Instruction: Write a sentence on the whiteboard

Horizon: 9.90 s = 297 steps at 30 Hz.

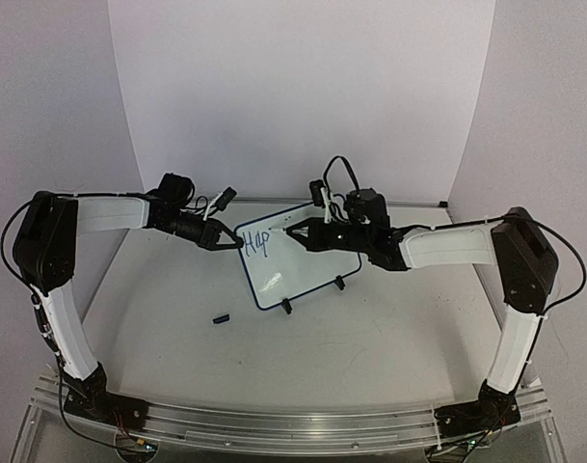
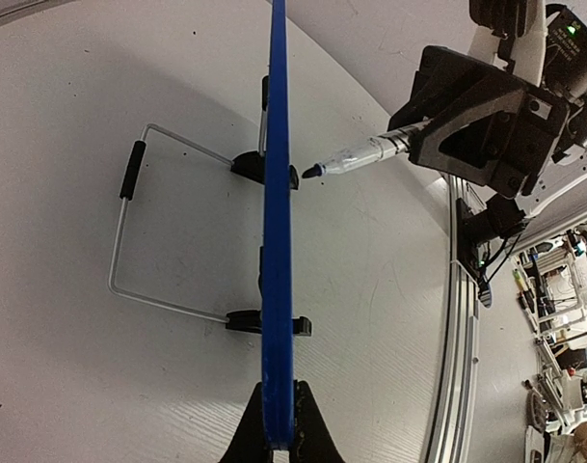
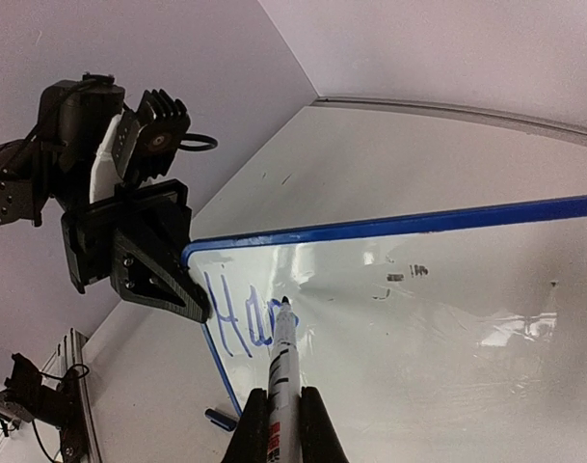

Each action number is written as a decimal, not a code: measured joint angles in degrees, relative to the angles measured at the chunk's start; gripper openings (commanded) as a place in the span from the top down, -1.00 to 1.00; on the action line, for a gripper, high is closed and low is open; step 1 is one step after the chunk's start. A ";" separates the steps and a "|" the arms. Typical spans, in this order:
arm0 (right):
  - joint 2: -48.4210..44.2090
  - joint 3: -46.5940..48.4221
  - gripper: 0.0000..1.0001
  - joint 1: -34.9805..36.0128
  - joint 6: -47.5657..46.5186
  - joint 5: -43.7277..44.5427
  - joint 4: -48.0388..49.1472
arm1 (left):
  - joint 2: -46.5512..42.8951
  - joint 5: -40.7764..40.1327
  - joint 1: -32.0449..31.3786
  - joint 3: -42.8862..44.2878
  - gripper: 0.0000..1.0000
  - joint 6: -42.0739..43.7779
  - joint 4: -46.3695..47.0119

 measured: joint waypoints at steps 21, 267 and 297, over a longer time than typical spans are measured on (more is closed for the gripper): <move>1.13 -2.46 1.00 -0.21 0.15 -0.50 0.30 | -0.02 -0.07 -0.02 0.11 1.00 -0.08 -0.15; -2.32 -6.18 1.00 -3.95 0.05 -1.57 -0.83 | -0.76 -2.64 -1.81 0.74 1.00 0.98 -1.05; -1.84 -4.08 1.00 -3.97 3.06 1.14 3.90 | -0.87 -2.80 -2.05 0.76 1.00 1.44 -1.07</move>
